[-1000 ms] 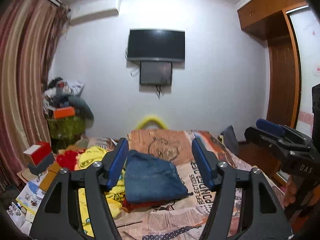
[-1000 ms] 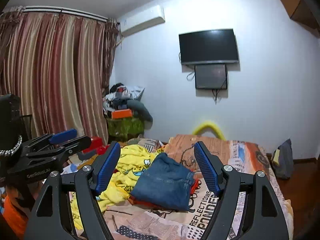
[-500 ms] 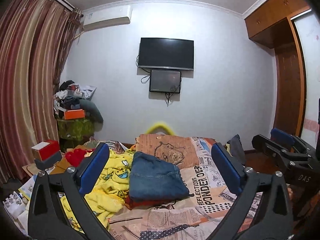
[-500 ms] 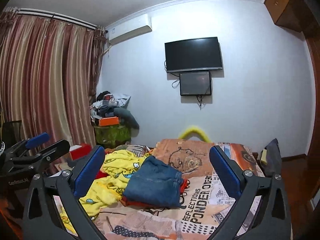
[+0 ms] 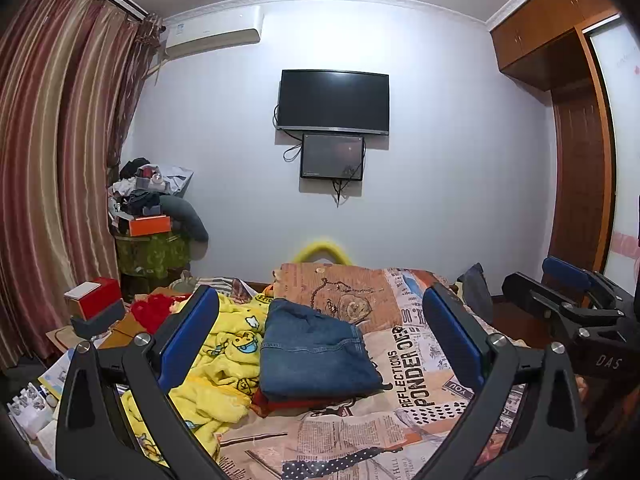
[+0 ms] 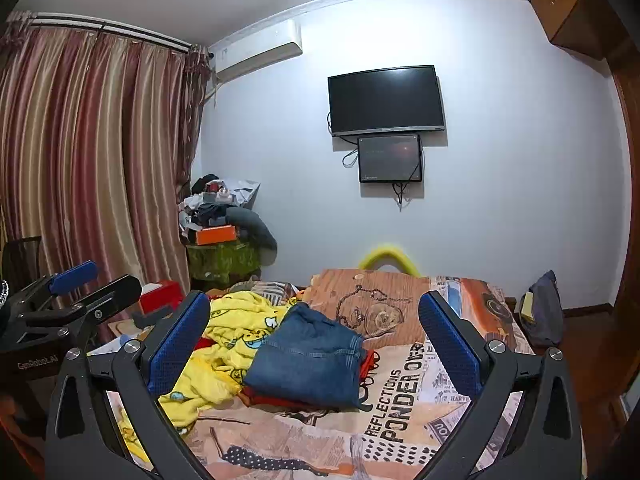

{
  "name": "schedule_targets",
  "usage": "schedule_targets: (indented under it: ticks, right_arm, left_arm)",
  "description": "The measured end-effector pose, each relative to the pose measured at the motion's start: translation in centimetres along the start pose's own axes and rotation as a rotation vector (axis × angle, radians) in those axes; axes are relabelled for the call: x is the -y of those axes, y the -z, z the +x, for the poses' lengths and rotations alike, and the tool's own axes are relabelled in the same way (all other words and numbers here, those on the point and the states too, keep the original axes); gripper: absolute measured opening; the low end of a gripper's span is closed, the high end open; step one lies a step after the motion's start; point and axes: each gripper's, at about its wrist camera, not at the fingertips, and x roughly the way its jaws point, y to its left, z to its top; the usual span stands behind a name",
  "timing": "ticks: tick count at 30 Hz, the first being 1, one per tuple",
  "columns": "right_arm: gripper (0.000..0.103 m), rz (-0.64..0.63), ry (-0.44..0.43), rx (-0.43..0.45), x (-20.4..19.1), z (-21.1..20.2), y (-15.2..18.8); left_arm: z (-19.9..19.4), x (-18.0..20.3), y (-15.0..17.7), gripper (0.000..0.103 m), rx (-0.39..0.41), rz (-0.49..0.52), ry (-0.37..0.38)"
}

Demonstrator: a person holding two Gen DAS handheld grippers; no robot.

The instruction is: Fold large clothes

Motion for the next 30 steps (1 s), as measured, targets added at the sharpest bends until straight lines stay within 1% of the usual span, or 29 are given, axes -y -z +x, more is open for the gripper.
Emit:
schedule_targets:
  ticks: [13, 30]
  right_arm:
    - [0.103, 0.015, 0.005, -0.031, 0.4, 0.2, 0.3]
    - [0.103, 0.032, 0.01, -0.051, 0.6, 0.5, 0.3]
  left_arm:
    - [0.9, -0.3, 0.3, 0.102, -0.018, 0.007, -0.008]
    - [1.9, -0.8, 1.2, 0.102, -0.044, 0.009, 0.009]
